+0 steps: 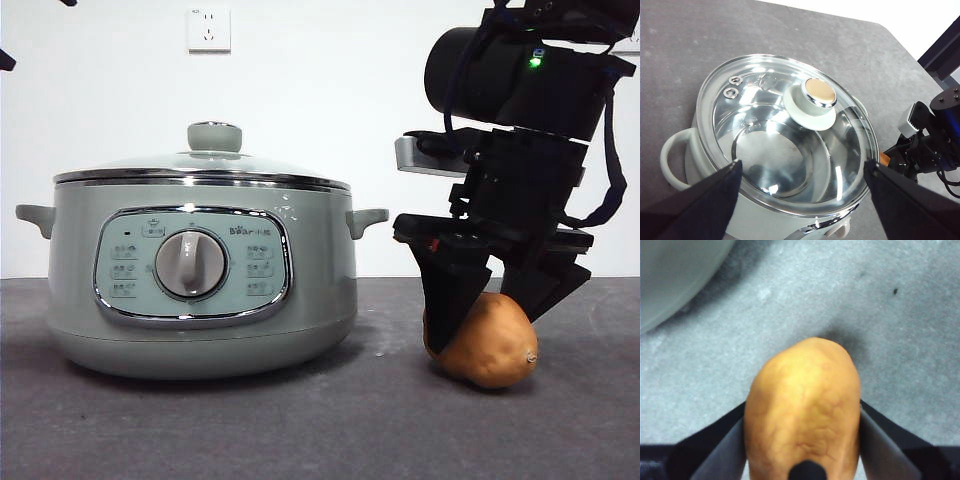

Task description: Pick up the potato,open the lid,put the potato in the pot,close the lid

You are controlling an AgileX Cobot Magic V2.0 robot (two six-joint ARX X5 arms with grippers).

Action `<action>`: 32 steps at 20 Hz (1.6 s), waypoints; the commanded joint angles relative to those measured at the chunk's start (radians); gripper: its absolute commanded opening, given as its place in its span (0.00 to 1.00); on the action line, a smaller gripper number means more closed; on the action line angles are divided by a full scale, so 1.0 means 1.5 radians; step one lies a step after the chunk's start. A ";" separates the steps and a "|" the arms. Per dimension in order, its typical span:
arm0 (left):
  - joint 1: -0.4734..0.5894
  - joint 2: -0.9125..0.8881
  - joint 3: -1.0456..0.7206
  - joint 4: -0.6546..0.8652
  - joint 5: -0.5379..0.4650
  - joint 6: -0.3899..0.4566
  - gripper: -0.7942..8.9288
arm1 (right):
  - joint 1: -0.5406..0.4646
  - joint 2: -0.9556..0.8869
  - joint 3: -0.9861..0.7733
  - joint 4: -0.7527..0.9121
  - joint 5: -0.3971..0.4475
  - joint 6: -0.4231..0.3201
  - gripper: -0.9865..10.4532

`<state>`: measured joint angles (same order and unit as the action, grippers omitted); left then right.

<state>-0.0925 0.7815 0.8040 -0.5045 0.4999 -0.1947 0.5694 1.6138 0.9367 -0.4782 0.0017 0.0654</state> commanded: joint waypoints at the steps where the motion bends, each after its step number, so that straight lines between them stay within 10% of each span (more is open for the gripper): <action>1: 0.001 0.000 0.002 0.002 -0.001 0.008 0.50 | 0.001 -0.006 0.001 -0.002 0.003 0.012 0.08; 9: -0.050 0.077 0.016 0.115 -0.006 -0.011 0.51 | 0.000 -0.132 0.001 -0.126 0.003 0.021 0.09; 20: -0.208 0.328 0.167 0.148 -0.222 0.046 0.50 | 0.000 -0.264 0.001 -0.182 0.006 0.046 0.09; 30: -0.256 0.405 0.167 0.163 -0.283 0.063 0.50 | 0.000 -0.270 0.001 -0.194 0.006 0.051 0.09; 32: -0.256 0.407 0.167 0.154 -0.284 0.063 0.35 | 0.000 -0.270 0.001 -0.194 0.006 0.051 0.09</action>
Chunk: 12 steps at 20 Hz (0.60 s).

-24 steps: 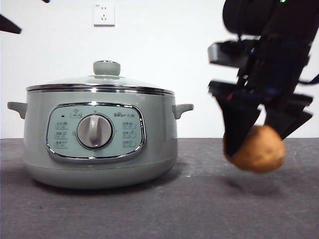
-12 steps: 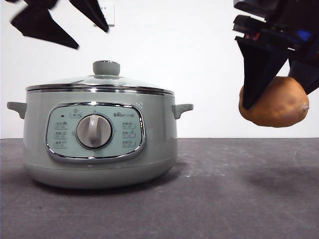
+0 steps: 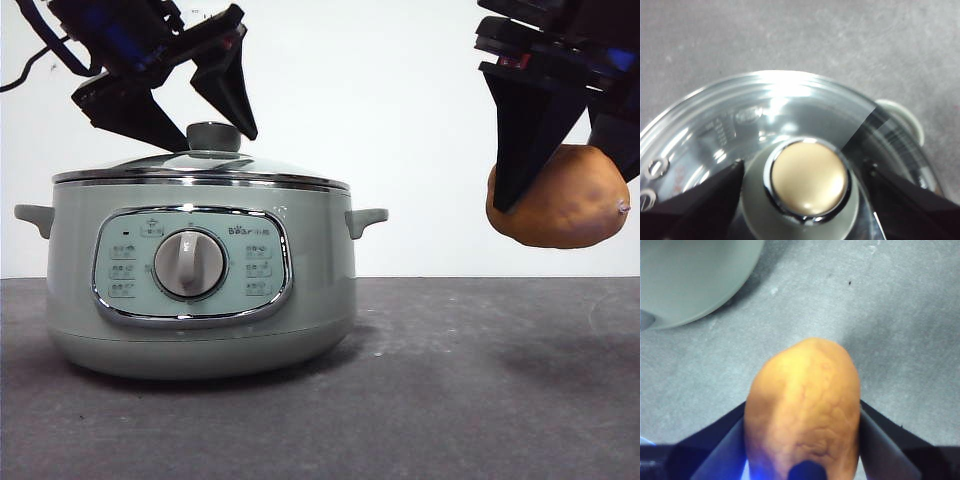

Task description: Pick up the potato,open the lid,put the potato in the pot,close the lid

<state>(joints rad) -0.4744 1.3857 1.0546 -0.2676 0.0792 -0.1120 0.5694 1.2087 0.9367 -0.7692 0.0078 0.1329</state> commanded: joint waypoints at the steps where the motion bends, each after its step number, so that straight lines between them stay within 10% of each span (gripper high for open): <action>1: -0.002 0.004 -0.001 -0.008 -0.003 0.009 0.23 | 0.000 0.001 0.001 0.000 0.002 0.006 0.09; 4: -0.002 0.004 -0.001 -0.011 -0.009 0.032 0.07 | 0.000 0.001 0.001 0.000 0.002 0.006 0.09; 12: -0.002 -0.029 0.001 0.034 -0.022 0.041 0.07 | 0.000 -0.003 0.001 0.004 0.002 0.006 0.09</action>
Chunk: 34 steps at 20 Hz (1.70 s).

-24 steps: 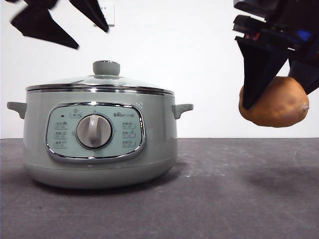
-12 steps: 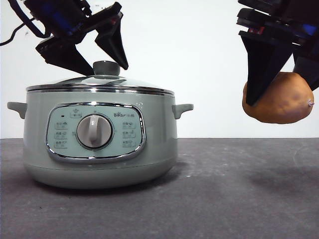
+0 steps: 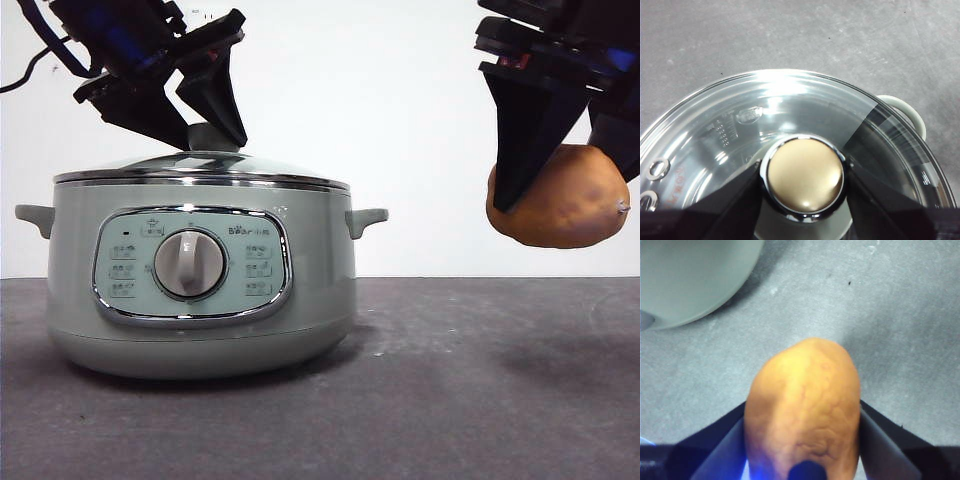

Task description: Pick up the potato,open the lid,put the potato in the pot,close the lid

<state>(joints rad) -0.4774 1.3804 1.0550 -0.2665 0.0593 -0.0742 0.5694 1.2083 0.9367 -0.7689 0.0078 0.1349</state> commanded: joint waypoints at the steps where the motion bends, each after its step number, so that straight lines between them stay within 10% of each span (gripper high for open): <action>1: 0.000 -0.043 0.001 0.040 -0.009 0.016 0.07 | 0.000 -0.002 0.001 0.004 0.001 0.005 0.09; 19: 0.001 -0.546 0.001 -0.230 -0.158 0.020 0.07 | 0.079 0.178 0.300 0.088 -0.058 -0.035 0.08; 34: 0.001 -0.587 0.001 -0.304 -0.234 0.036 0.07 | 0.159 0.599 0.613 0.108 -0.053 -0.098 0.08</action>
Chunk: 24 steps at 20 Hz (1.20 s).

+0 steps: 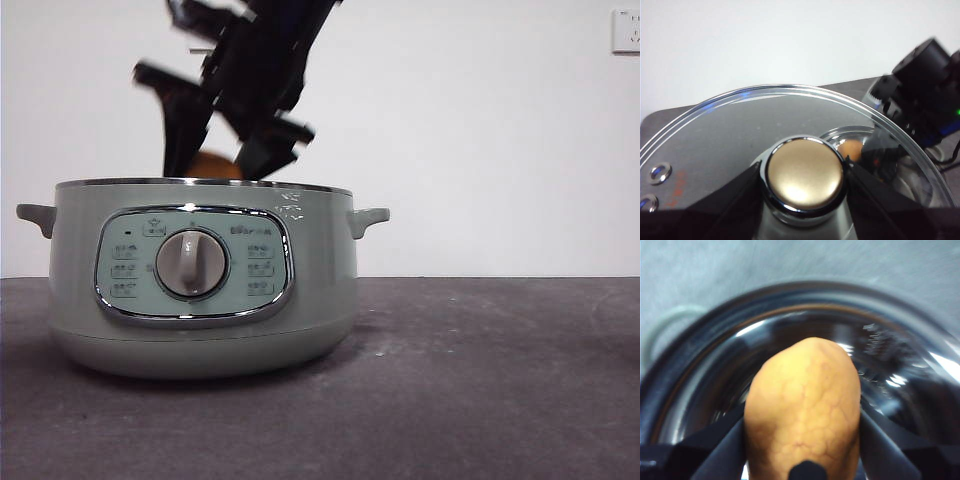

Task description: Pick up the potato,open the lid,put the potato in the pot,close the lid

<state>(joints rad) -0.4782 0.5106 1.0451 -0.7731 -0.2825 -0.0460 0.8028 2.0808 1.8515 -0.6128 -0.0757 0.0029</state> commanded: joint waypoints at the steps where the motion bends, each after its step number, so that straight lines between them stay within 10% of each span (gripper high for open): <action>1: 0.001 -0.007 0.007 0.034 -0.006 0.017 0.07 | 0.004 0.028 0.004 0.002 0.003 -0.011 0.08; 11: 0.001 -0.007 0.007 0.027 -0.006 0.017 0.07 | 0.002 0.075 0.004 -0.047 0.004 -0.034 0.10; 17: 0.001 -0.005 0.007 0.009 -0.006 0.017 0.07 | 0.002 0.075 0.004 -0.057 0.005 -0.033 0.49; 24: 0.001 0.054 0.007 0.029 -0.004 0.017 0.07 | -0.006 -0.027 0.004 -0.105 0.055 -0.033 0.50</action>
<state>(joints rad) -0.4782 0.6113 1.0451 -0.7765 -0.2848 -0.0334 0.7929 2.0377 1.8534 -0.7837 0.0040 -0.0422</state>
